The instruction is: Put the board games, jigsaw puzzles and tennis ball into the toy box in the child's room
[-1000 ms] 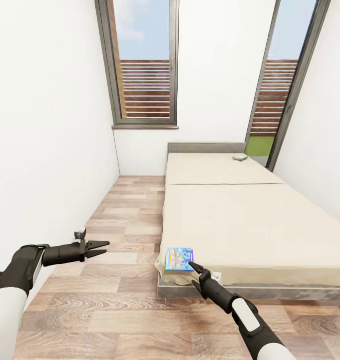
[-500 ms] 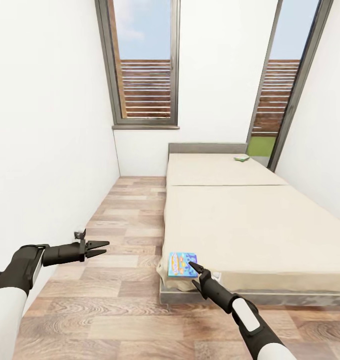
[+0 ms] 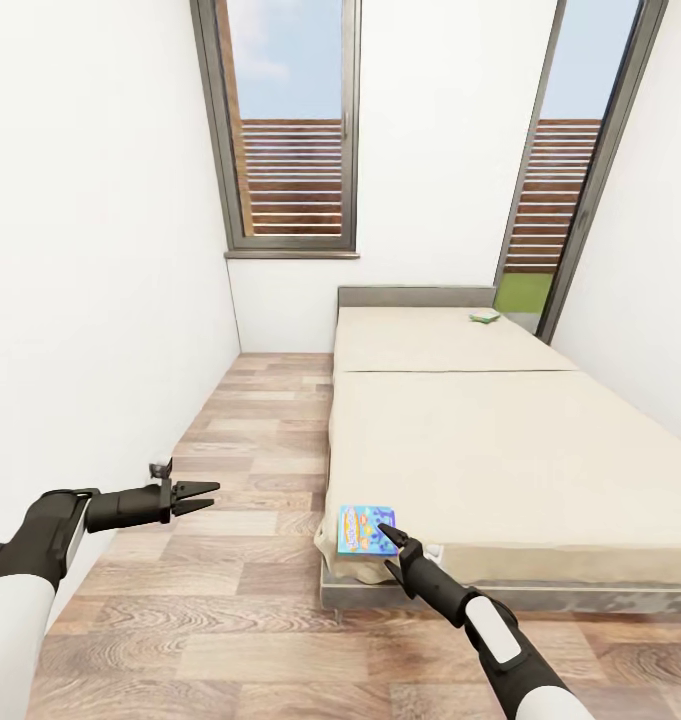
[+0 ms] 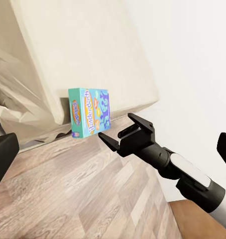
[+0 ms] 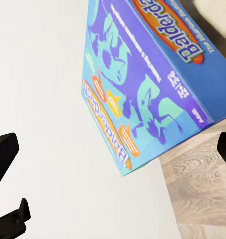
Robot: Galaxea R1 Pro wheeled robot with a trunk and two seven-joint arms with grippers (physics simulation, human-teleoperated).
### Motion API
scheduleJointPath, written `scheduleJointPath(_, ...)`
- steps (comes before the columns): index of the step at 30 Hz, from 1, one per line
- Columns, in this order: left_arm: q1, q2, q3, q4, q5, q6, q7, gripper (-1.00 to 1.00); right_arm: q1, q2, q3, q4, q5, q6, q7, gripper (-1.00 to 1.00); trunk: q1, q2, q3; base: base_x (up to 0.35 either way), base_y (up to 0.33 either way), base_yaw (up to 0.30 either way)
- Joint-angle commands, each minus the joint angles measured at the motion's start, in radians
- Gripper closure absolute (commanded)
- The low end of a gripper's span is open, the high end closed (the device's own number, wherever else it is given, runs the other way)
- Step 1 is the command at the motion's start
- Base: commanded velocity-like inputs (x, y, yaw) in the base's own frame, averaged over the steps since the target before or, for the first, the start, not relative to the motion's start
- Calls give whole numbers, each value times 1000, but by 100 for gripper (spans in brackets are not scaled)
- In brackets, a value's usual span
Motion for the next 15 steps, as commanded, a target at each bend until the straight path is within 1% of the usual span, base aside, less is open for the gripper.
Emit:
scheduleJointPath(1, -1, -1, 3, -1, -10, 11, -8, -100, -1, 1, -6, 0, -3, 8, 1, -100, 0, 0, -1, 1, 1, 0)
scheduleJointPath(11, -1, -1, 3, -1, -11, 12, -8, -100, -1, 1, -6, 1, -3, 8, 0, -100, 38, -70, -32, 0, 0, 0)
scheduleJointPath(15, -1, -1, 3, -1, -10, 12, -8, -100, -1, 1, -6, 1, -3, 8, 0, -100, 38, -70, -32, 0, 0, 0)
